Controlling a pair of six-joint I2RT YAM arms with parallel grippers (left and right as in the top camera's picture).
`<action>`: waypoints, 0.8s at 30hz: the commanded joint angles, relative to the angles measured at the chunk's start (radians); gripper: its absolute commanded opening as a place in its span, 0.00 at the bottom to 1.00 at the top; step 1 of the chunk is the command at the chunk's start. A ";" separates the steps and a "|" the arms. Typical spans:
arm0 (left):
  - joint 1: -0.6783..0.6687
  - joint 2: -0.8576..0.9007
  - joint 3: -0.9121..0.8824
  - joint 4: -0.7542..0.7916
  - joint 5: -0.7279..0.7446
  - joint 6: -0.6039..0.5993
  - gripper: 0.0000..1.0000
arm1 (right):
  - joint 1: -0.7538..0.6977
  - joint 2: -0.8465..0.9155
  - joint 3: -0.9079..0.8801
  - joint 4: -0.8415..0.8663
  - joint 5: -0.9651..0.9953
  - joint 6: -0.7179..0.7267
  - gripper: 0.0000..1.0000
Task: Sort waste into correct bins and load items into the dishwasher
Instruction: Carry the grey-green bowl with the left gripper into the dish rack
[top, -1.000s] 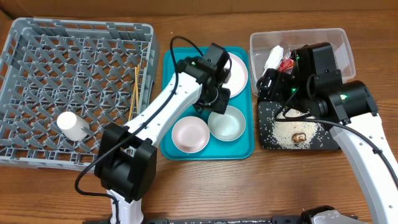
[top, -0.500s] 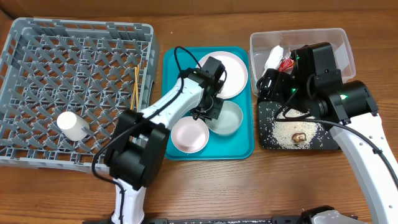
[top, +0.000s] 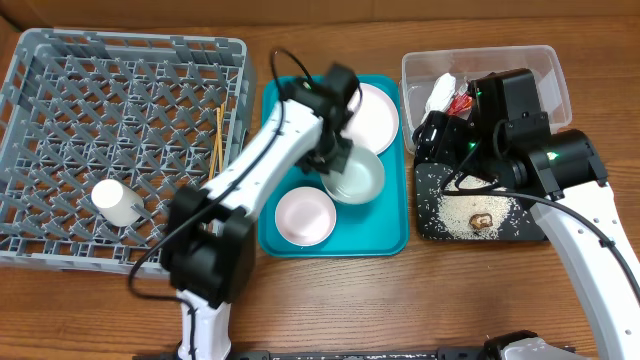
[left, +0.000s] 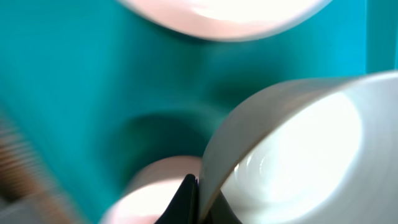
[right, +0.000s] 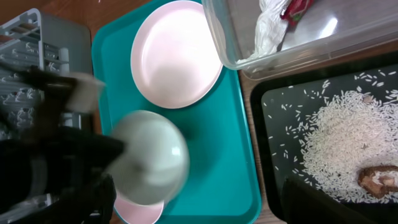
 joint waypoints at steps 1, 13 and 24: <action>0.061 -0.163 0.122 -0.122 -0.426 -0.146 0.04 | -0.002 -0.011 0.020 0.002 0.000 0.003 0.86; 0.269 -0.295 0.098 -0.325 -1.054 -0.420 0.04 | -0.002 -0.011 0.020 0.002 0.000 0.003 0.86; 0.365 -0.066 -0.005 -0.269 -1.173 -0.413 0.04 | -0.002 -0.011 0.020 0.011 0.000 0.003 0.86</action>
